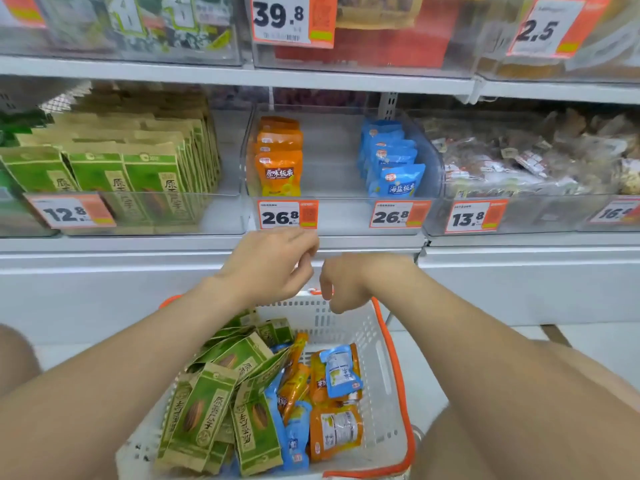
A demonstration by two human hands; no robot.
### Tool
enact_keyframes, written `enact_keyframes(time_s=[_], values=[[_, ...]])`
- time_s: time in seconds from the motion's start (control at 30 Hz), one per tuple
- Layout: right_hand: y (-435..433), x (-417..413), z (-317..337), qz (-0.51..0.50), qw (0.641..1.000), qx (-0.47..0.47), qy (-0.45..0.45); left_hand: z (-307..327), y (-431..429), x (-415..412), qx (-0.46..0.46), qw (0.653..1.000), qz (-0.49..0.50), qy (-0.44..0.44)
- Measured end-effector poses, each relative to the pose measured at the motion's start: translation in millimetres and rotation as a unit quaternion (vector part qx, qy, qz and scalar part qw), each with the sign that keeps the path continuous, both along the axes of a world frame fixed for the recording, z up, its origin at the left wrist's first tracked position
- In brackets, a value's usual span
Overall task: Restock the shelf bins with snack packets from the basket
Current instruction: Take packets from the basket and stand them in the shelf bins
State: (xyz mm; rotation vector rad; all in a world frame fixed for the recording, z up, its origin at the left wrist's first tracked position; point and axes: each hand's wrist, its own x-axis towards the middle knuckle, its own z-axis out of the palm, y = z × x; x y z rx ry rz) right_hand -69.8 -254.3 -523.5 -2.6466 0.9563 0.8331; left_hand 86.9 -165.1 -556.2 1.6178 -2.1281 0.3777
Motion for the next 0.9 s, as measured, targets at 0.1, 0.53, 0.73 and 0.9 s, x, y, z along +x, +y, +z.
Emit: enact_keyframes(time_s=[0.1, 0.53, 0.73, 0.9], values=[[27.2, 17.1, -35.8, 0.021, 1.0, 0.018, 0.0, -28.3, 25.1, 17.6, 0.265, 0.959, 0.09, -0.045], [65.4, 42.0, -82.2, 0.08, 0.996, 0.022, 0.037, -153.9, 84.6, 16.1, 0.55, 0.815, 0.159, -0.088], [65.4, 56.4, -73.1, 0.093, 0.995, 0.022, 0.015, -165.6, 88.9, 20.9, 0.538, 0.826, 0.155, -0.063], [57.8, 57.0, -57.6, 0.076, 0.997, 0.031, -0.004, -140.0, 78.3, 43.2, 0.554, 0.794, 0.177, 0.178]])
